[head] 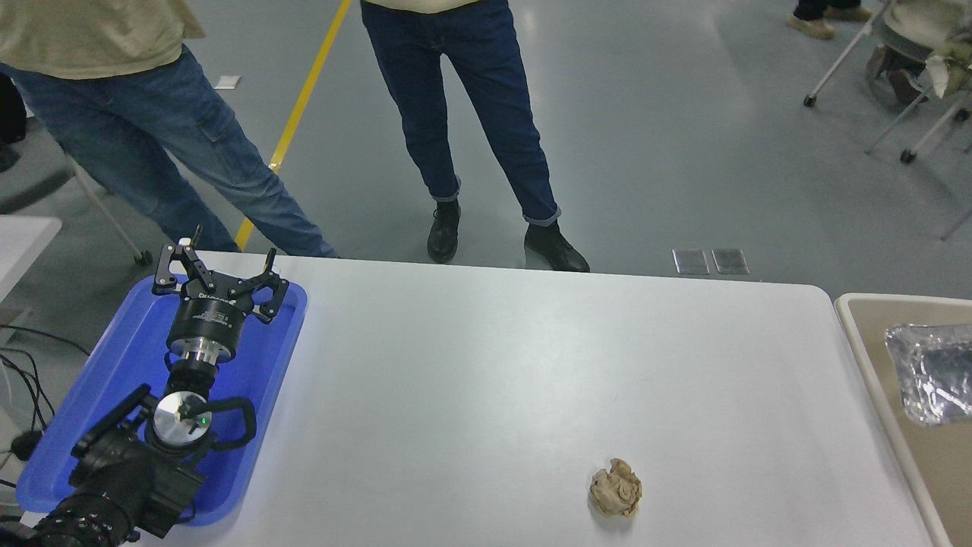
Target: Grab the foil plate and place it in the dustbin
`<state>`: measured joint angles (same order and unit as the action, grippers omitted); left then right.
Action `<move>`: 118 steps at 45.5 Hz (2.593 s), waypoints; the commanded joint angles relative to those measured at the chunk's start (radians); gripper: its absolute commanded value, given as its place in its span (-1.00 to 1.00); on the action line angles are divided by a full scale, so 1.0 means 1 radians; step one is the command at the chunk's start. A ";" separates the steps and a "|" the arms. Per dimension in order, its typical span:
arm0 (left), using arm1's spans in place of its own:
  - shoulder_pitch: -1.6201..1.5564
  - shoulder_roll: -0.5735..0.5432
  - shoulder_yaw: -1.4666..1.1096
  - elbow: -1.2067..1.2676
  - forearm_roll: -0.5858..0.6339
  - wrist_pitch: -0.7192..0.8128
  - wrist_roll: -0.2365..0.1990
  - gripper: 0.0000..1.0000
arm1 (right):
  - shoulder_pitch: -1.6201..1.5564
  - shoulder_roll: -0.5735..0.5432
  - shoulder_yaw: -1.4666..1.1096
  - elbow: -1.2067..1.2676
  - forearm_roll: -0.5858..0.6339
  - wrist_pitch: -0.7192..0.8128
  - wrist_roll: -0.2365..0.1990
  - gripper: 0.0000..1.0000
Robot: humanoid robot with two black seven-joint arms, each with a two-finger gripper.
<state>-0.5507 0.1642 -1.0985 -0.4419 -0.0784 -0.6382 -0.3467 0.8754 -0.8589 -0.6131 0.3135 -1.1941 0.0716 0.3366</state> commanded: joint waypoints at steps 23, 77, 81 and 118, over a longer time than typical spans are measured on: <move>0.000 0.000 0.000 0.000 0.000 0.000 0.000 1.00 | -0.154 0.084 0.033 -0.103 0.105 -0.095 -0.073 0.94; -0.003 0.000 0.002 -0.001 0.000 0.000 0.002 1.00 | 0.825 -0.166 -0.490 0.955 0.175 0.128 -0.073 1.00; -0.003 0.000 0.002 -0.001 0.000 0.000 0.002 1.00 | 0.973 -0.117 -0.595 1.033 0.235 0.157 -0.071 1.00; 0.000 0.000 0.000 0.000 0.000 0.000 0.000 1.00 | 1.496 0.465 -0.665 1.337 0.902 0.599 -0.071 1.00</move>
<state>-0.5513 0.1641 -1.0981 -0.4422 -0.0784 -0.6381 -0.3466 2.2846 -0.5342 -1.2765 1.6091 -0.4591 0.5400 0.2656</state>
